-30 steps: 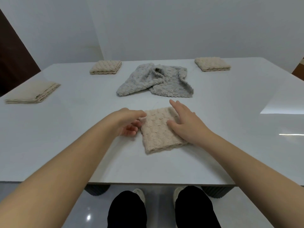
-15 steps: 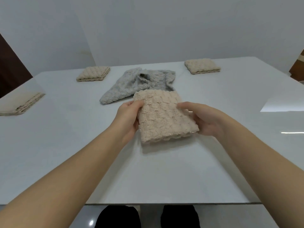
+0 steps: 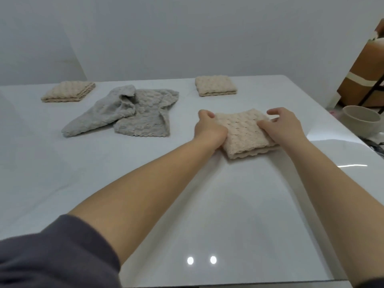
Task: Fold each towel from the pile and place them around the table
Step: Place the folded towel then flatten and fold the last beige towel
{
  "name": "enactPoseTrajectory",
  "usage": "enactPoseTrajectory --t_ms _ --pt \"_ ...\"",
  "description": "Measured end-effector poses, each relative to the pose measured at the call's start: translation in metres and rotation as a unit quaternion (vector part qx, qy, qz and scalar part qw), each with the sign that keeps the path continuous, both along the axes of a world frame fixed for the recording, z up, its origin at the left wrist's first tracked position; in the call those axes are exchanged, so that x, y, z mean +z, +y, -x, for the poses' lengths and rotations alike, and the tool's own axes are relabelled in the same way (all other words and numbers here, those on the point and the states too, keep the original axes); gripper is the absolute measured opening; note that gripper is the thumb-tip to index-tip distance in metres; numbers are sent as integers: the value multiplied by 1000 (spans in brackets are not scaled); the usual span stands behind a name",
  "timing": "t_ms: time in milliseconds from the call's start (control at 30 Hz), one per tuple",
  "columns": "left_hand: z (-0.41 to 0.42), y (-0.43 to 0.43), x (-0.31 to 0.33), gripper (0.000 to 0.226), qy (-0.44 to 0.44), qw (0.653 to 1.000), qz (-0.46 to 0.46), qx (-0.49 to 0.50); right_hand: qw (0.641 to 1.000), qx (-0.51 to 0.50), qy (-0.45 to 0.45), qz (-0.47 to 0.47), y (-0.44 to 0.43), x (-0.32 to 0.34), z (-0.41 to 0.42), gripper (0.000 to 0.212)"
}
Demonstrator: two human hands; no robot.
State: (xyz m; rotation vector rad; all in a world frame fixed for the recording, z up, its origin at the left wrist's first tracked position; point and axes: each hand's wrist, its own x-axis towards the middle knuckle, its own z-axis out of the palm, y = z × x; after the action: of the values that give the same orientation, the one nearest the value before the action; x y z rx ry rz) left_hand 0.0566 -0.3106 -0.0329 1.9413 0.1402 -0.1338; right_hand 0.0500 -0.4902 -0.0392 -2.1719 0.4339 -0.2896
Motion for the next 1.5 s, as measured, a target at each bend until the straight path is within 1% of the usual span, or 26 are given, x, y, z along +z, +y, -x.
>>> enactPoseTrajectory --t_ms 67,133,267,367,433,467,533,567,667,867,933,967,1033,1133,1200,1267,1333,1400,1500 --pt "-5 -32 -4 27 -29 999 -3 -15 999 -30 -11 35 -26 -2 -2 43" --pt "-8 -59 -6 21 -55 998 -22 -37 996 -61 -20 62 -49 -6 -3 41" --pt "-6 -93 -6 24 -83 987 -63 -123 991 -107 -31 78 -84 -12 1 36" --pt "2 -106 -10 3 -131 960 -136 -206 985 -135 -53 97 -100 -17 3 33" --pt "6 -113 -17 16 -162 939 -172 -252 982 -145 -67 102 -107 -20 4 32" --pt "7 -118 -21 18 -168 930 -187 -270 981 -150 -71 101 -110 -21 3 32" --pt "8 -125 -28 11 -166 918 -218 -288 979 -159 -77 101 -115 -23 2 32" --pt "7 -128 -32 11 -170 914 -228 -290 978 -162 -79 102 -118 -24 1 32" --pt "7 -135 -38 29 -188 905 -258 -281 977 -168 -81 105 -124 -26 -1 31" --pt "7 -141 -44 50 -220 888 -292 -278 972 -172 -91 133 -131 -31 -3 30" --pt "6 -142 -45 53 -224 885 -298 -281 966 -181 -74 167 -132 -29 -3 32" --pt "5 -143 -46 54 -225 883 -301 -282 958 -186 -63 208 -130 -27 -2 34" --pt "3 -144 -48 54 -224 882 -302 -285 940 -165 -58 293 -123 -22 -3 36" --pt "0 -144 -48 56 -221 878 -301 -298 930 -54 -45 359 -106 -21 -9 33" --pt "-2 -143 -47 58 -219 875 -308 -301 929 14 11 369 -103 -26 -14 40" --pt "-5 -141 -46 62 -209 873 -325 -299 929 51 75 360 -104 -29 -16 48" --pt "-7 -139 -47 65 -191 867 -349 -301 928 62 120 348 -105 -32 -16 53" --pt "-9 -139 -47 66 -183 862 -364 -301 926 58 143 344 -103 -32 -16 55" --pt "-13 -140 -44 65 -205 862 -362 -289 921 56 169 347 -100 -33 -16 55"
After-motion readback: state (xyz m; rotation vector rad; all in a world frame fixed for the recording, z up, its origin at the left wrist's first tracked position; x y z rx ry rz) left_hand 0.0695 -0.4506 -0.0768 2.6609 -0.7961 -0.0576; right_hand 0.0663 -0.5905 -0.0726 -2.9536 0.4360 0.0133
